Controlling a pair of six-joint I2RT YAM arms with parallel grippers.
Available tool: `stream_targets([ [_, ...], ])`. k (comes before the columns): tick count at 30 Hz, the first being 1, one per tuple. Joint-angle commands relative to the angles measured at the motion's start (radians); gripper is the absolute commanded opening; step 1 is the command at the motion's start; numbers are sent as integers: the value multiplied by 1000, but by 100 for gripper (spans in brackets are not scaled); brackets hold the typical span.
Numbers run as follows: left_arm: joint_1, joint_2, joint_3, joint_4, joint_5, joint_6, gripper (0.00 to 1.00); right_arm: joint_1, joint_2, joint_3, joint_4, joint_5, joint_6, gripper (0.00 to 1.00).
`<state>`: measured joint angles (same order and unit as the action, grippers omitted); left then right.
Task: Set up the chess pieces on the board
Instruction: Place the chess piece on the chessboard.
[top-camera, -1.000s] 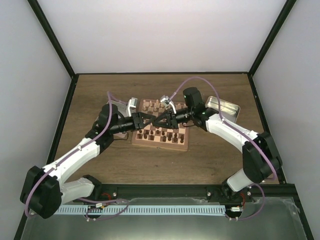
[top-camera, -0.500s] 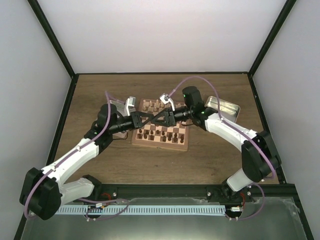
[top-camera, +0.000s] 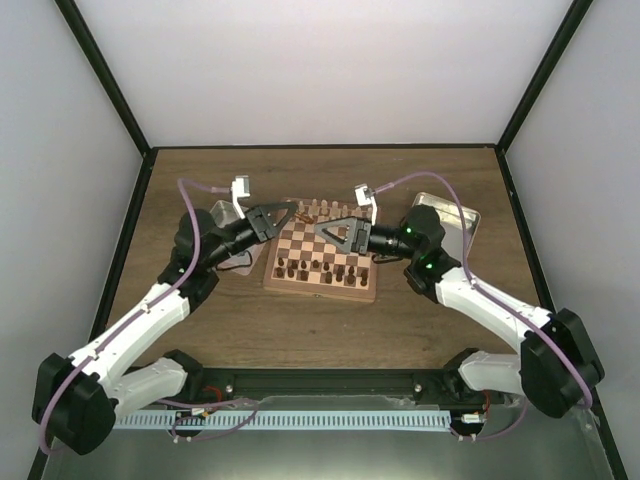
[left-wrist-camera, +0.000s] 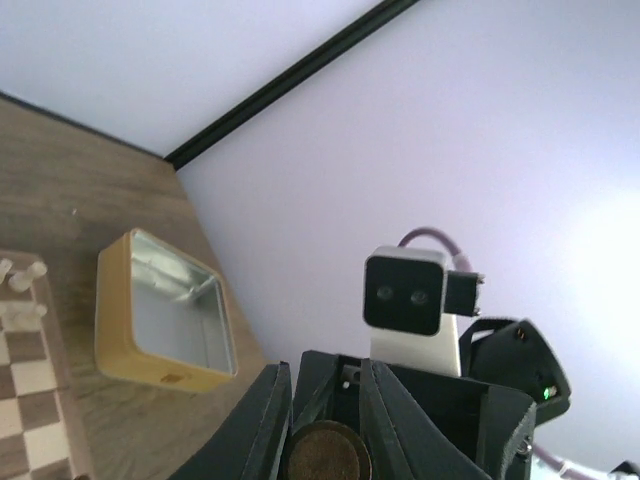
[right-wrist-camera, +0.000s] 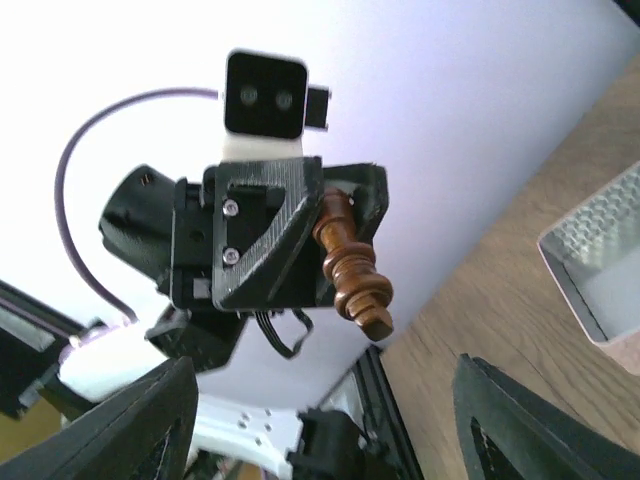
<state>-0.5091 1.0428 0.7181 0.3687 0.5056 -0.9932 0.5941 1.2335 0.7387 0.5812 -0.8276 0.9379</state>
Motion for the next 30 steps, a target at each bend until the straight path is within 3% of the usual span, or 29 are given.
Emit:
stream_targets([
  [1, -1, -33, 21, 139, -64, -73, 4, 26, -29, -18, 192, 181, 252, 72],
  [6, -2, -40, 13, 164, -91, -99, 4, 51, -4, -2, 243, 235, 343, 66],
  [18, -2, -28, -15, 197, -79, -127, 4, 77, 136, 96, 330, 184, 418, 51],
  [27, -2, -24, -32, 197, -82, -122, 4, 93, 184, 137, 371, 155, 443, 31],
  [30, -2, -24, -39, 196, -84, -121, 4, 95, 186, 134, 372, 161, 443, 30],
])
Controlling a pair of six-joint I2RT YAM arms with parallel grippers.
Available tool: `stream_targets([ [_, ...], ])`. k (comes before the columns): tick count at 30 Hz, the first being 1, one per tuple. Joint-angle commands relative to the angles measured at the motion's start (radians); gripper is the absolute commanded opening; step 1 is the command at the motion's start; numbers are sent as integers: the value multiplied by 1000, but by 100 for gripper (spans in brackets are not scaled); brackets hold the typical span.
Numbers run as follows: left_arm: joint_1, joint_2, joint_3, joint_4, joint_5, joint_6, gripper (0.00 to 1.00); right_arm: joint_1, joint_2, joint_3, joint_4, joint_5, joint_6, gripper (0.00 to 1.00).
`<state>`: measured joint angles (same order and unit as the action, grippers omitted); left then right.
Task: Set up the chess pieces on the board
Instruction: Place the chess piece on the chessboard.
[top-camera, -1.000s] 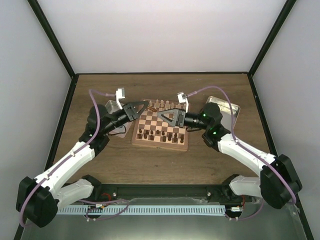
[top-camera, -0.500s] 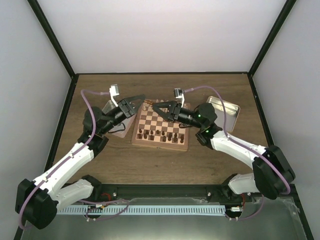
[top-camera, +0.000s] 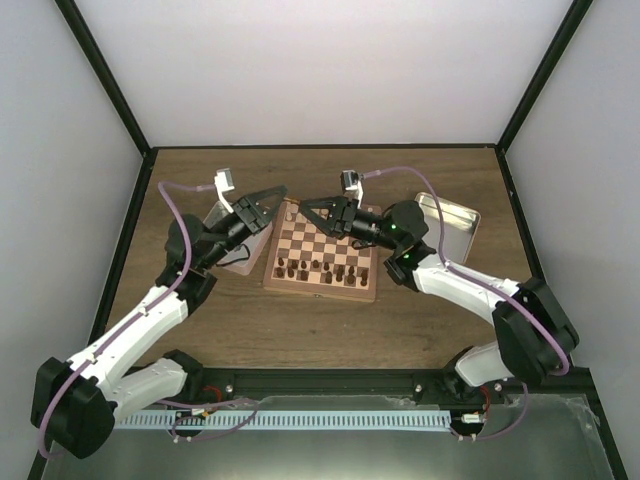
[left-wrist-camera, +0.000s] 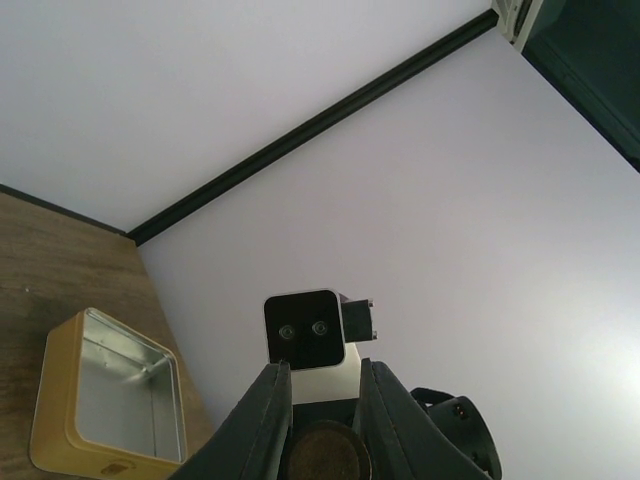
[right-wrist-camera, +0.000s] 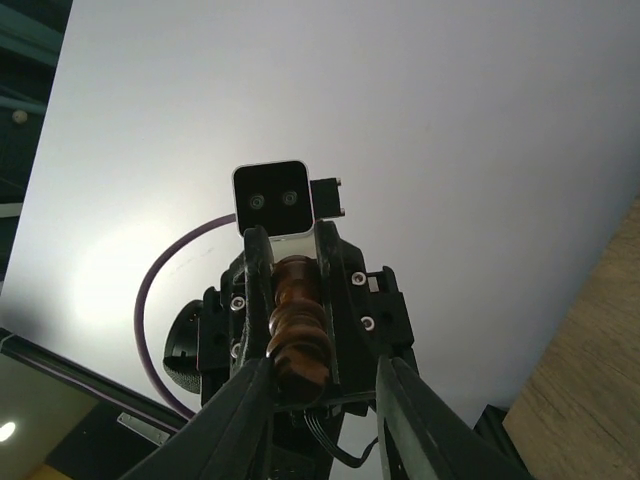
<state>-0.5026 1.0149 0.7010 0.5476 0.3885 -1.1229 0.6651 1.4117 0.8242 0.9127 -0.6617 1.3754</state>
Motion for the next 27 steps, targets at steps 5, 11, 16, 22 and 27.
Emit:
stream_targets([
  [5, -8, 1, -31, 16, 23, 9, 4, 25, 14, 58, 48, -10, -4, 45],
  [11, -8, -2, -33, 16, 11, 13, 4, 27, 16, 53, 57, -10, -1, 29],
  [16, -8, -3, -41, 13, 9, 16, 4, 27, 5, 50, 1, 14, -19, 8],
  [22, -8, -60, -57, -245, -206, 146, 51, 25, -52, 144, -484, 134, -287, 1],
  [27, -7, -92, -26, -562, -529, 323, 76, 27, 1, 339, -1190, 305, -599, 3],
])
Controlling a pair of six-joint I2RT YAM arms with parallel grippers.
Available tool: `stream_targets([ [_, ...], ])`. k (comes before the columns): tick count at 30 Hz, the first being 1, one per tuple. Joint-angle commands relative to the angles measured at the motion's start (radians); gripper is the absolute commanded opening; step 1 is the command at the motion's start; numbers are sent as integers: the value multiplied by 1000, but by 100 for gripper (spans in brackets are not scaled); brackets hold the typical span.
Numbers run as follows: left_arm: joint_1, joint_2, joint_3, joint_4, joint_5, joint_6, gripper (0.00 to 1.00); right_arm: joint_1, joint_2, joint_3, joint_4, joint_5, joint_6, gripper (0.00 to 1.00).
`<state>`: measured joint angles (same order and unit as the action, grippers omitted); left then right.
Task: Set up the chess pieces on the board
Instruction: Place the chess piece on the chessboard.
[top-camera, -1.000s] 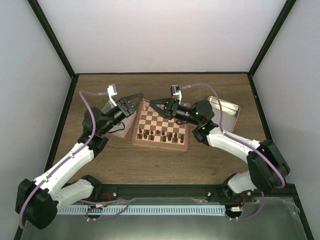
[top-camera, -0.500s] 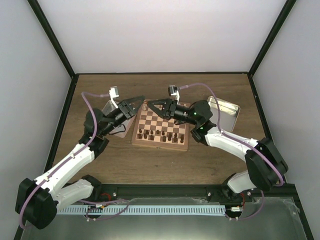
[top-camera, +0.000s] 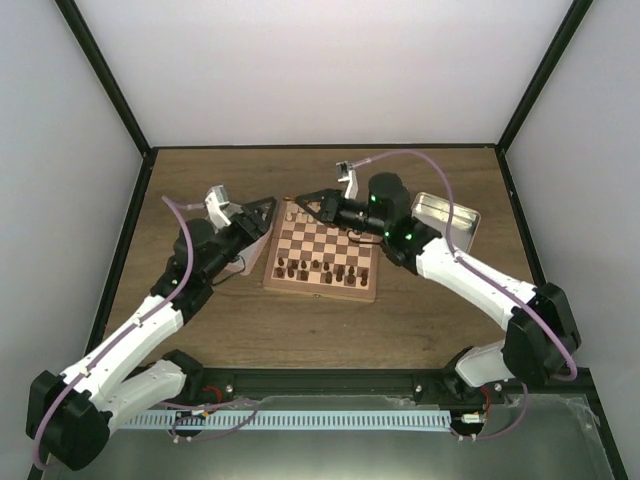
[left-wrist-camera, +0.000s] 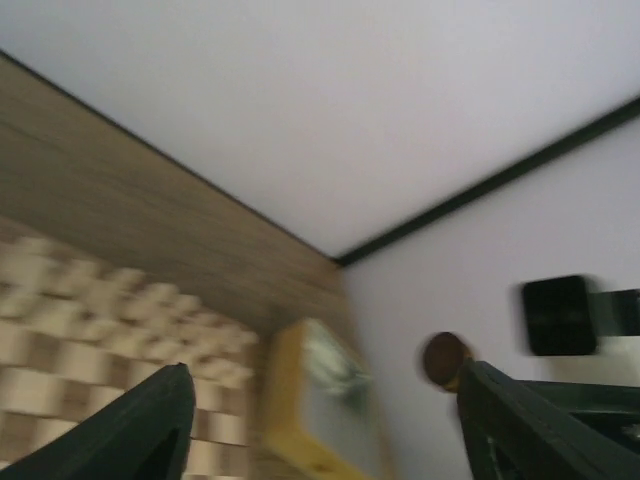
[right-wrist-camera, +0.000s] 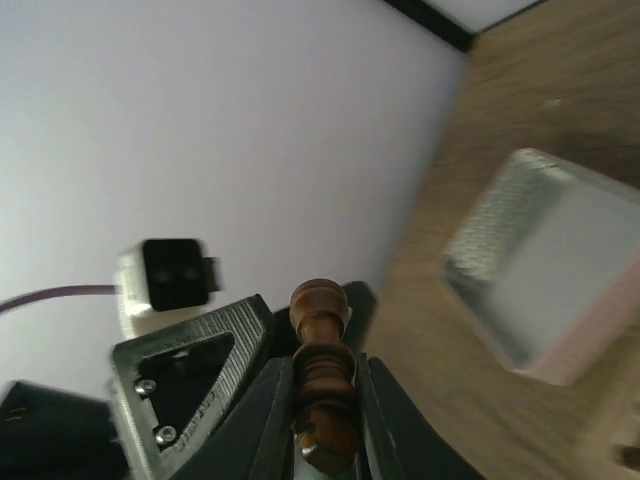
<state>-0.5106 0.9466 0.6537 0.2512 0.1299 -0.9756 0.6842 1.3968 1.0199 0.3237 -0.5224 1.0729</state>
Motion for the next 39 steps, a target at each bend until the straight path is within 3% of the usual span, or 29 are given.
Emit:
stream_targets([
  [1, 2, -29, 29, -296, -296, 207, 78, 9, 31, 169, -679, 179, -341, 3],
  [6, 3, -18, 99, -480, -370, 319, 99, 61, 127, 297, -1026, 345, -507, 3],
  [13, 3, 4, 160, -591, -324, 379, 100, 158, 299, 457, -1273, 490, -601, 5],
  [23, 3, -31, 141, -549, -272, 474, 100, 218, 480, 591, -1378, 556, -640, 7],
  [39, 3, -47, 145, -558, -294, 488, 100, 222, 584, 620, -1331, 544, -678, 10],
])
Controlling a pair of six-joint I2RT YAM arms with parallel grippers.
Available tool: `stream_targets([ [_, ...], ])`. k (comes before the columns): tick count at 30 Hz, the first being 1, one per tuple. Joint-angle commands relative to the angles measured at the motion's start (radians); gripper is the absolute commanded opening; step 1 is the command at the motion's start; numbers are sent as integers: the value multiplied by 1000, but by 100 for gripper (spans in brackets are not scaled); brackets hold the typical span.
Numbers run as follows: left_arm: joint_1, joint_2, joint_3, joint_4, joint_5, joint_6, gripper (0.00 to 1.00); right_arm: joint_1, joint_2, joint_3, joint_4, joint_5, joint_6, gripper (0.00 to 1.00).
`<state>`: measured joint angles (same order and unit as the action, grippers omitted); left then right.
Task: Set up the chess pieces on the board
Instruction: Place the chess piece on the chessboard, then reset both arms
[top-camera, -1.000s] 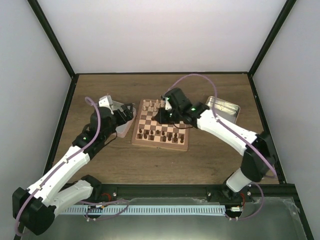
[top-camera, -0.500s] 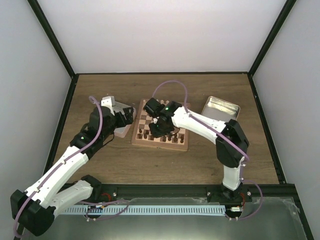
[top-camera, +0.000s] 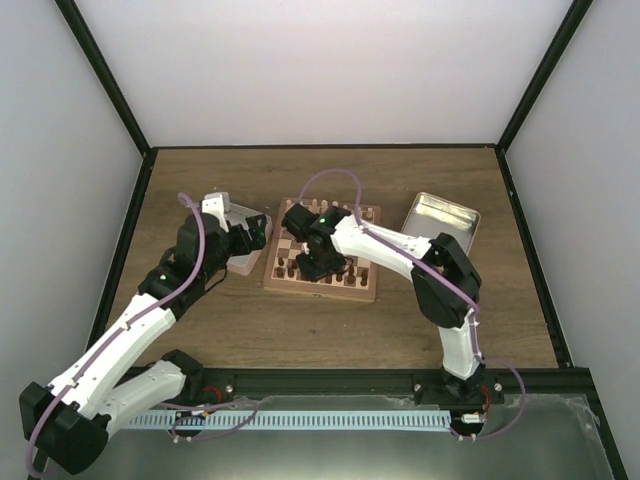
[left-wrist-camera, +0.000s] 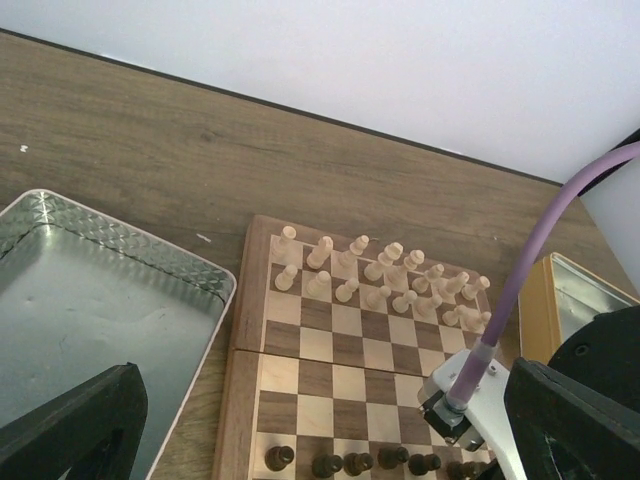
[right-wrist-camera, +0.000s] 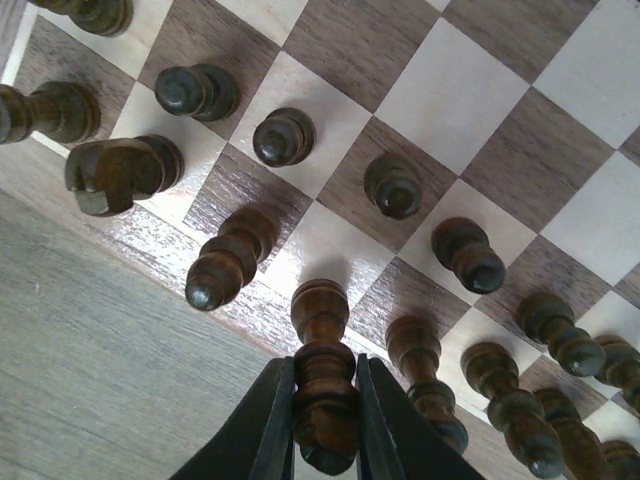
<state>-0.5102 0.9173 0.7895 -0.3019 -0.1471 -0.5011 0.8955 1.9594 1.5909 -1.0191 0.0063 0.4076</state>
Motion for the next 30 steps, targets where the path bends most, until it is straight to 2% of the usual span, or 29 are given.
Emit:
stream_targets([
  [1, 3, -20, 9, -8, -22, 13, 100, 11, 27, 49, 14, 17, -13, 10],
  [4, 3, -24, 8, -8, -26, 14, 100, 11, 40, 46, 18, 25, -19, 11],
  [9, 2, -24, 12, -10, -29, 12, 100, 11, 47, 48, 25, 31, -18, 19],
  [18, 3, -36, 30, -37, -20, 5, 100, 11, -40, 46, 50, 34, 21, 39],
  [24, 2, -79, 54, -80, 15, 0, 100, 9, -244, -9, 103, 117, 108, 51],
  [30, 2, -238, 68, -109, 48, 26, 100, -10, -582, -282, 199, 354, 202, 63],
])
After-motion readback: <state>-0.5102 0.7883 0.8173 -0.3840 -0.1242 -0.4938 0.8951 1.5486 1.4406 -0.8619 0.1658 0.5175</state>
